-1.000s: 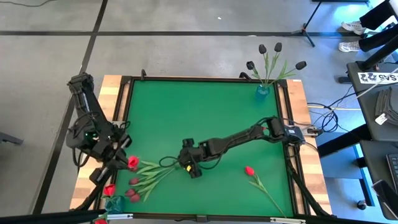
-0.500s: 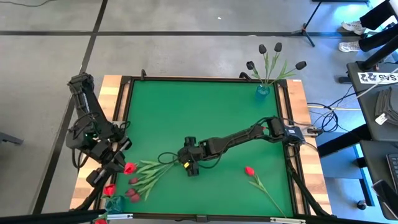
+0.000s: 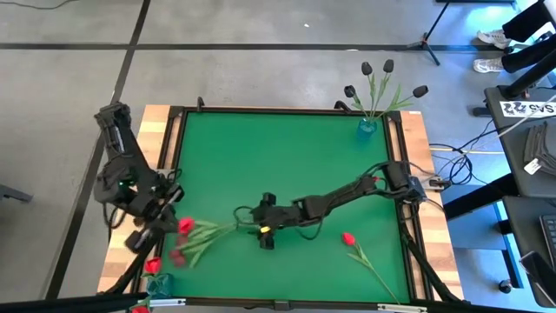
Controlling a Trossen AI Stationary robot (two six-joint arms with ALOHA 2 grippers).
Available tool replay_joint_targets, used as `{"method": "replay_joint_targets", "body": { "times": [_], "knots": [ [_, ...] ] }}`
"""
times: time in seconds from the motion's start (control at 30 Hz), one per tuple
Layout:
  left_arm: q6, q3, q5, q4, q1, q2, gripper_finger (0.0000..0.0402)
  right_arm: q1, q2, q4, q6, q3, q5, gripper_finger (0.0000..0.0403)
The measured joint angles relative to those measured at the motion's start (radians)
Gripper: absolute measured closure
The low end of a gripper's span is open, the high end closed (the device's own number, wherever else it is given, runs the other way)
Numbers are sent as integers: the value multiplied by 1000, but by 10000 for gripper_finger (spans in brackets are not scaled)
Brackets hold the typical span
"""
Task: Sort flowers into vase by color
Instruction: Put the red flower into the bottom left blue vase
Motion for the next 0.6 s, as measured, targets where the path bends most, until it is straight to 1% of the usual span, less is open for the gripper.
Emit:
{"method": "replay_joint_targets", "body": {
  "times": [0.1, 0.23, 0.3, 0.43, 0.5, 0.6],
  "knots": [
    [-25, 0, 45, -48, 102, -1, 392, 0, -44, 278, 19, -160, 65, 91],
    [-82, 0, 162, -90, 284, -4, 392, -14, -56, 718, 16, -336, 175, 91],
    [-116, 0, 225, -101, 378, 9, 392, -25, -57, 894, 13, -408, 217, 91],
    [-138, -1, 344, -68, 517, 23, 392, -23, -57, 1140, -76, -526, 331, 91],
    [-127, -1, 376, -11, 561, 22, 392, -21, -56, 1243, -125, -568, 381, 91],
    [-76, 27, 458, 49, 600, 3, 392, -22, -56, 1350, -206, -622, 428, 91]
  ]
}}
